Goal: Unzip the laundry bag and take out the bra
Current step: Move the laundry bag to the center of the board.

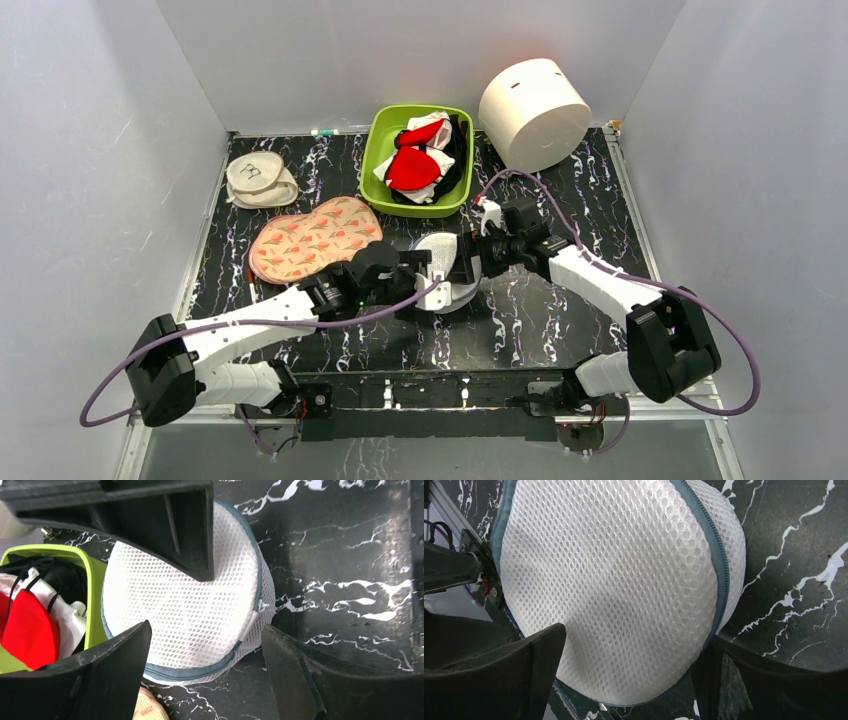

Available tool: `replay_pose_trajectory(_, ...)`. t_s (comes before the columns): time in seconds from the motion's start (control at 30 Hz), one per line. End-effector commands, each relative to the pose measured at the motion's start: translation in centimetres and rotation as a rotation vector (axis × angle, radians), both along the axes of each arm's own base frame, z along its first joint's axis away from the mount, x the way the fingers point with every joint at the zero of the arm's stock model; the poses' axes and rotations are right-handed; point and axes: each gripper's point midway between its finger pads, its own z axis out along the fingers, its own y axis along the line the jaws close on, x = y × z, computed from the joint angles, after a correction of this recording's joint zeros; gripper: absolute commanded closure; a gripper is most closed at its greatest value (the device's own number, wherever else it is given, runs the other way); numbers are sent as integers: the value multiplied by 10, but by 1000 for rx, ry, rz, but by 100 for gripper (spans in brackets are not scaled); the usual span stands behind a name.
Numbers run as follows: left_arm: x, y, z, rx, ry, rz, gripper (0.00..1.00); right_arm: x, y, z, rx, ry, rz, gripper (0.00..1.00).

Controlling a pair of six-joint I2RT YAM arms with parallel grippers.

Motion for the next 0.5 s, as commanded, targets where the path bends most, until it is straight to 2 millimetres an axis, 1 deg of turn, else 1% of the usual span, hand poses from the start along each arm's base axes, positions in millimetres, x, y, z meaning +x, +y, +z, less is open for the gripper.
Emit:
replay_pose_trajectory(0.0,5,7,4,-30,-164,-12,20,13,15,23,38,-68,22,12)
replay_pose_trajectory(0.03,6,8,2,-35,-182,-5,22,12,15,22,38,-64,22,12)
replay_pose_trajectory(0.13,10,9,0,-40,-219,29,36,9,16,17,34,-48,17,12)
replay_pose_trajectory(0.2,10,6,-1,-70,-212,34,38,8,16,18,40,-48,13,12)
replay_pose_trajectory(0.33,5,4,-21,-2,-148,21,39,9,17,26,54,-57,-1,12)
replay_pose_trajectory(0.4,5,2,-23,7,-144,25,41,9,16,31,56,-68,-14,12)
replay_pose_trajectory(0.47,6,1,-19,-14,-148,35,44,13,11,38,41,-89,-52,10)
